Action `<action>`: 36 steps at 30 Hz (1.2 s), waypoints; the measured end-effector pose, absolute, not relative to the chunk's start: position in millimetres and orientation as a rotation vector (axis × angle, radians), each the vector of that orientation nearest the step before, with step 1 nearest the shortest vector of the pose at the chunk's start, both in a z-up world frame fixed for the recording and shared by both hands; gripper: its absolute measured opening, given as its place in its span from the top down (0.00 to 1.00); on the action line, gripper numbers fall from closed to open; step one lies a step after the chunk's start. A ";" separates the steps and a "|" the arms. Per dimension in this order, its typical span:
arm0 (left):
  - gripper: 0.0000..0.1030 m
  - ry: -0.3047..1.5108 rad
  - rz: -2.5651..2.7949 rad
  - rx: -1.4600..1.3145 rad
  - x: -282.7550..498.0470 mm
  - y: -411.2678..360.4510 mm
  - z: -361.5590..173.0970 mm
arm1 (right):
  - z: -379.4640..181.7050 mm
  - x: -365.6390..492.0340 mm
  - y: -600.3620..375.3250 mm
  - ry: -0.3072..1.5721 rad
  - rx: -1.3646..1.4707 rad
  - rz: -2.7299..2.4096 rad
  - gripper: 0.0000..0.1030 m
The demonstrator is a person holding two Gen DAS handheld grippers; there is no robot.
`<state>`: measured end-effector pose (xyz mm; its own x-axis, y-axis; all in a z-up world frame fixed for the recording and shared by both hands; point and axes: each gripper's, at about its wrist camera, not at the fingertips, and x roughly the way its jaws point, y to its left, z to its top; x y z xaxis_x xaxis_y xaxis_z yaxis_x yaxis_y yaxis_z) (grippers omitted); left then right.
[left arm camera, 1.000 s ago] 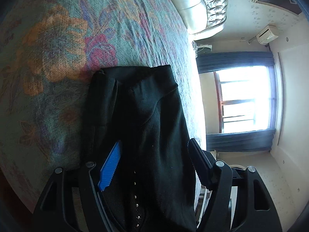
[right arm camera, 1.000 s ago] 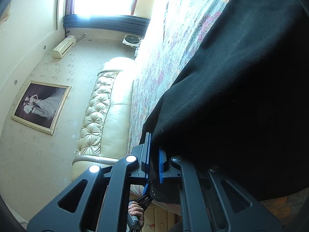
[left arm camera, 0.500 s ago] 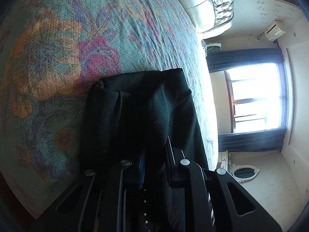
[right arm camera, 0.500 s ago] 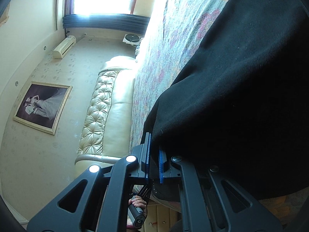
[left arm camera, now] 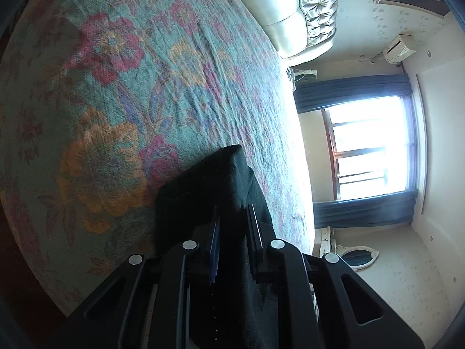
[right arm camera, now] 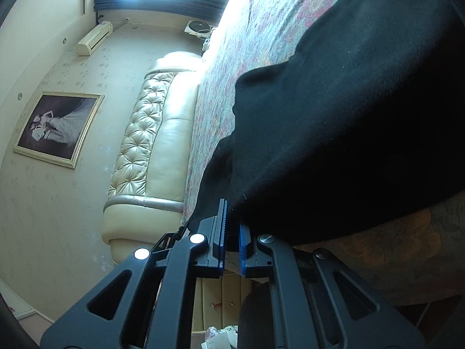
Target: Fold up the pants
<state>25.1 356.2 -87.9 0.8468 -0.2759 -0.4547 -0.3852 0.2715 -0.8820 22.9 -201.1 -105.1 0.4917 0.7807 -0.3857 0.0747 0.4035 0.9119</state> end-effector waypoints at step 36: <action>0.66 0.783 0.010 -1.192 38.2 283.9 -106.8 | -157.1 17.9 -213.2 1.051 1.171 0.518 0.77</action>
